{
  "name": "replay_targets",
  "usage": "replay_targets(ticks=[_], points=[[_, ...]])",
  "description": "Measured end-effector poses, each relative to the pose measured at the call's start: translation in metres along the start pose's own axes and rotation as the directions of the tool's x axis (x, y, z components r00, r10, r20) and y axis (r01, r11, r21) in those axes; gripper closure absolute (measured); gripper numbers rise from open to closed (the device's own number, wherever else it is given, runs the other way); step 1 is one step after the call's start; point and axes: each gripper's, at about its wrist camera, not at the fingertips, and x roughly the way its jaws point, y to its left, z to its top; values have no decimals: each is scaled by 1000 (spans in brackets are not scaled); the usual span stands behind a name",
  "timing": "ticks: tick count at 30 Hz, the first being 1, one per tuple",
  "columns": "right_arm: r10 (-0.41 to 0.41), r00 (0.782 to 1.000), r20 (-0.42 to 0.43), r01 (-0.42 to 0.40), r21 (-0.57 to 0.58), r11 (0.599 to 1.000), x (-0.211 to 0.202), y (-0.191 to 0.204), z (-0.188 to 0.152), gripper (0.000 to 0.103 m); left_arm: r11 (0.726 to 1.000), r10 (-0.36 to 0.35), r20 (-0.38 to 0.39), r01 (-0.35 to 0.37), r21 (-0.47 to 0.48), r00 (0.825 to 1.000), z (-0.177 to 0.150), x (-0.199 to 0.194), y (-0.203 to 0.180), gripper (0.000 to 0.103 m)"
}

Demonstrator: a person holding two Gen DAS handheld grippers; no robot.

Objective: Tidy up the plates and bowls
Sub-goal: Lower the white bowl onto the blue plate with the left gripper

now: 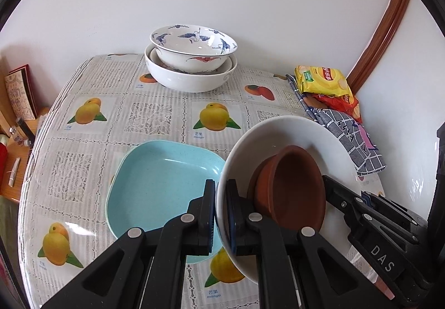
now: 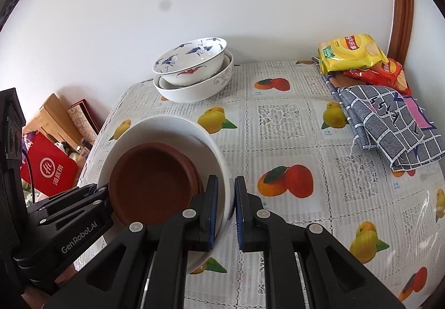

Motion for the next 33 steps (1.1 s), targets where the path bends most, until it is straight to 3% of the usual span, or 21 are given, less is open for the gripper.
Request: replay_targets(ticks=[16,33], points=[[37,999,-18,-38,-38,999,20,40,6,92,998,35,7,-35,-53,999,4,-5,41,95],[43,998,-45,-44,-29,999,40,50,4,92,997,39,-11,-40,-73,999,4,4,60,95]])
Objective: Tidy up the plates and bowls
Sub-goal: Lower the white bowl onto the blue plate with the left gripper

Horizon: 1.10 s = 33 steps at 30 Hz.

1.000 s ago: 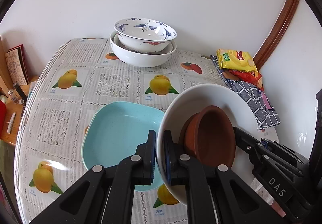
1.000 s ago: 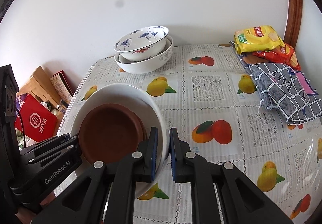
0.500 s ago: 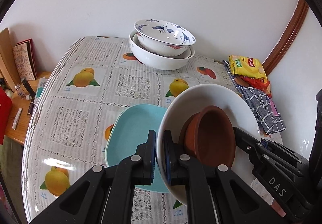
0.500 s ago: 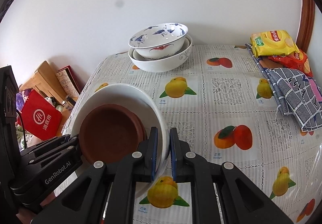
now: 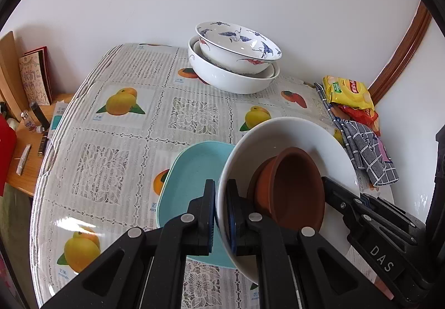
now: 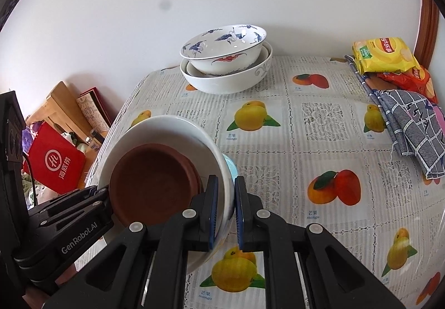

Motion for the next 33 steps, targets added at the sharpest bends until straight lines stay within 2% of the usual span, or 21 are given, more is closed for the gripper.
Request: replay_targets(ticks=[26,33], points=[[24,995,-96,-25,-8,1000,57,7,-4,92,998,41,-78,-44,-37,996,-3,41,31,95],[22,992,-120,-24,-15,1000,70,7,-8,91,998,30,-90,-35,-54,995,-5,49,36,94]])
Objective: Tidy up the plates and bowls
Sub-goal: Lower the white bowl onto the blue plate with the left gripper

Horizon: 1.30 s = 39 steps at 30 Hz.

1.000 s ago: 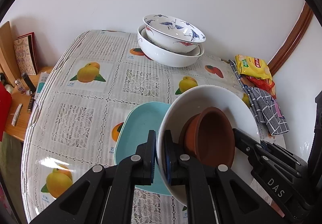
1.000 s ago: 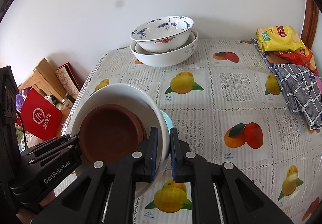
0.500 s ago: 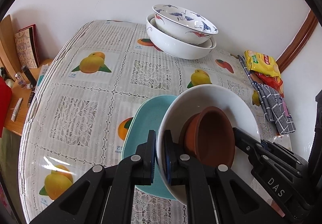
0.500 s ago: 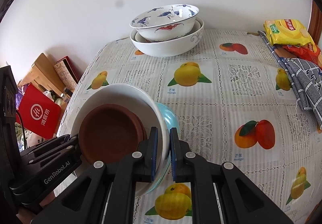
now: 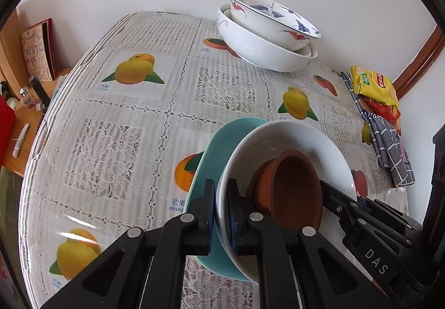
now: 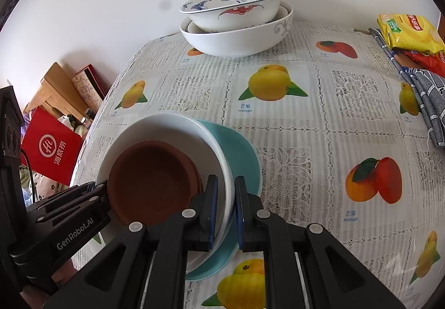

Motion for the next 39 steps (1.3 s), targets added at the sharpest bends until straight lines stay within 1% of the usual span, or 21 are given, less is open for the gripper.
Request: replay_targets(ticks=[5,13,15,19,25,28,31,33,36,39], points=[[-11,1000,4,11,-21,1000,0,2,0,91,1000,8,11,-8,14,1000,1,0,-2,93],[-19,1000,7,20,-42,999,1,3,0,91,1000,-1,10,1,11,1000,1,0,-1,93],[-25,1000,5,25,-42,999,1,2,0,89,1000,1,10,-1,14,1000,1,0,-1,92],[-5,1000,1,5,-38,999,1,-1,1,86,1000,-1,10,1,12,1000,1,-1,-1,92],[-11,1000,4,11,-39,999,-2,-1,0,86,1000,-3,-1,3,9,1000,1,-1,0,90],[-24,1000,16,24,-47,999,-8,1,0,84,1000,5,-10,-5,3,1000,1,-2,2,87],[-30,999,24,31,-51,998,-13,1,-1,82,1000,13,-16,-13,3,1000,-1,-4,1,86],[-37,999,26,38,-49,998,-15,-1,-2,77,1000,26,-21,-26,6,999,-2,-5,0,86],[-25,999,28,26,-42,999,-20,-4,-4,75,999,34,-22,-34,8,999,-4,-9,-2,85],[-23,999,34,25,-45,999,-26,-5,-8,72,999,46,-12,-46,7,999,-6,-17,-3,81]])
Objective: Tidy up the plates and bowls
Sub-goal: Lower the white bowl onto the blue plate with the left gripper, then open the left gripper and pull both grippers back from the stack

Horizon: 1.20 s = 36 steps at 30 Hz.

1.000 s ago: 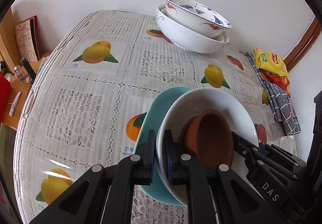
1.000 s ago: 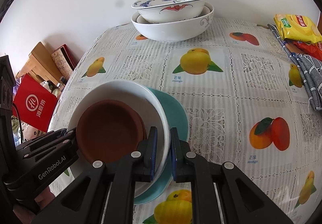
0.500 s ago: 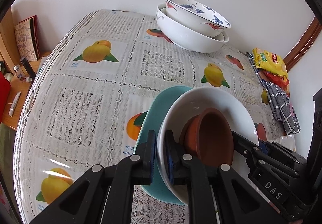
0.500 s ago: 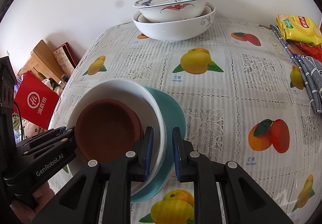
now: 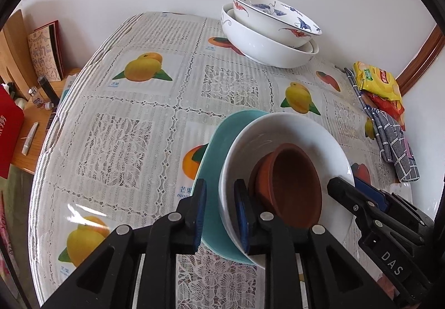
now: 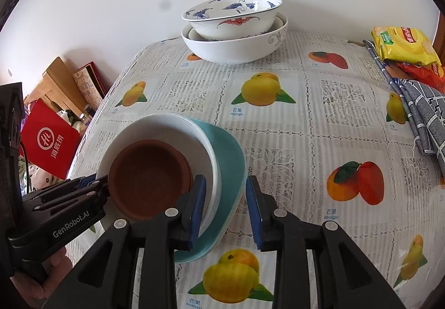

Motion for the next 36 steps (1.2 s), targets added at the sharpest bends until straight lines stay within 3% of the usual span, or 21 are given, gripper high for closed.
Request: replay_targets(ticks=[4,10,16,19,27,28,31,33,36], points=[[20,1000,2,-20,15,1000,-9,-2,-5,72,1000,29,34,-30,7,999,-5,-15,-2,65],[16,999,33,-17,14,1000,-32,-5,-18,62,999,32,59,-32,6,998,-17,-36,-6,60],[-58,994,97,59,-7,998,-70,-14,-38,56,999,-1,101,-3,43,995,-37,-59,-29,47],[-121,985,122,121,6,993,-90,-23,-48,55,997,-20,128,10,75,992,-47,-72,-47,46],[-210,961,179,196,91,976,-150,-62,-80,55,989,-6,213,-26,147,977,-80,-109,-93,37],[-231,955,184,215,104,971,-158,-66,-84,50,988,-1,225,-34,153,974,-85,-114,-98,34],[-235,945,225,209,136,968,-180,-79,-96,23,986,-24,235,-15,163,972,-96,-124,-111,33],[-265,933,245,236,142,961,-194,-84,-103,21,985,-33,246,-11,175,969,-104,-131,-120,33],[-308,914,262,284,128,950,-211,-88,-115,13,981,-21,275,-33,190,961,-115,-139,-134,21]])
